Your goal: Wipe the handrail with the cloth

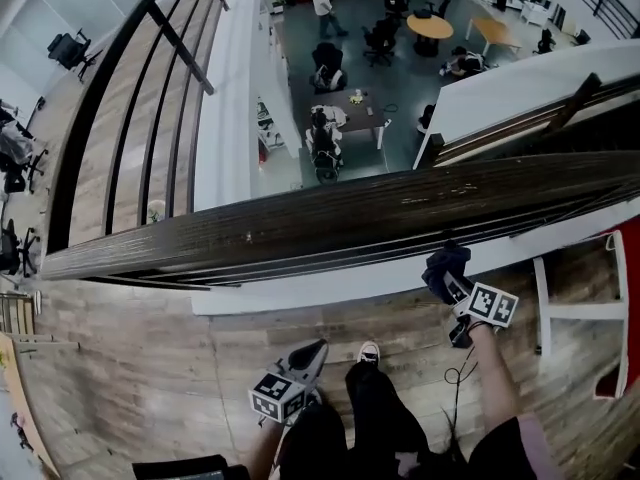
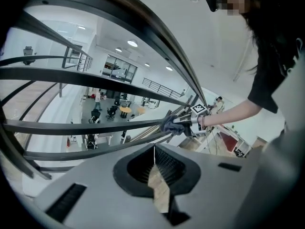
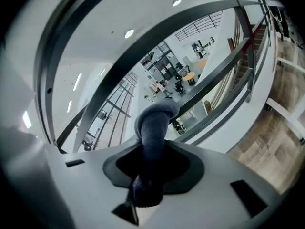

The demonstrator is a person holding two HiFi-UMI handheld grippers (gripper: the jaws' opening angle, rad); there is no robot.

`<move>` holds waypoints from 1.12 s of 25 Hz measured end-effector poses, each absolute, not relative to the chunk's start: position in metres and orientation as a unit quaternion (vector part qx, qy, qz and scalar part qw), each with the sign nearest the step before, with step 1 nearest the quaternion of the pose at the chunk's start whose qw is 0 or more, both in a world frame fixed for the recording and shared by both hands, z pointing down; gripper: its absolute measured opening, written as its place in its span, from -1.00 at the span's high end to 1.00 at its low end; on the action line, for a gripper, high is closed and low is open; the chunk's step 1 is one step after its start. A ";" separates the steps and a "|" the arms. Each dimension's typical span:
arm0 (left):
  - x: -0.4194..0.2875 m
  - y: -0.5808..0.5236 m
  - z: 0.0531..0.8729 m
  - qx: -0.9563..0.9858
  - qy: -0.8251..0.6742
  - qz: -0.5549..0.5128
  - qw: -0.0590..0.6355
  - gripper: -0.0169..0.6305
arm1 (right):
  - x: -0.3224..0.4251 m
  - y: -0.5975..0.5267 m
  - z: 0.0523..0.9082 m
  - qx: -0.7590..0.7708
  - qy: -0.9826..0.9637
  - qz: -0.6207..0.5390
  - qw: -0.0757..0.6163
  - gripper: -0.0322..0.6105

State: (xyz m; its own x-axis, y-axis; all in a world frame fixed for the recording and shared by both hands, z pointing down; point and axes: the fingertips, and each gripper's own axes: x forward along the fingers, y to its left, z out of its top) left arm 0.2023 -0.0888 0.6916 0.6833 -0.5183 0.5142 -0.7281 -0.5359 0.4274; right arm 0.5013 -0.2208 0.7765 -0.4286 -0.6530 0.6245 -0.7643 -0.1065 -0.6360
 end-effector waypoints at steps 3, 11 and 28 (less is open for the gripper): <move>0.180 -0.069 0.683 0.860 -0.369 0.164 0.312 0.93 | 0.455 -0.179 0.755 0.515 -0.681 0.518 0.050 0.58; 0.107 -0.003 0.640 0.865 -0.386 0.152 0.281 0.93 | 0.326 -0.087 0.675 0.498 -0.715 0.490 0.017 0.58; -0.072 0.190 0.567 0.865 -0.429 0.088 0.247 0.93 | 0.108 0.135 0.557 0.467 -0.753 0.461 -0.039 0.58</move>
State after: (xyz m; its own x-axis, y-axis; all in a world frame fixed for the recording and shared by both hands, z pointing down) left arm -0.0719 0.1905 0.5673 0.6169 -0.6981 0.3634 -0.7847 -0.5101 0.3523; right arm 0.1078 0.1346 0.5567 -0.5609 -0.7395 0.3722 -0.6676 0.1381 -0.7316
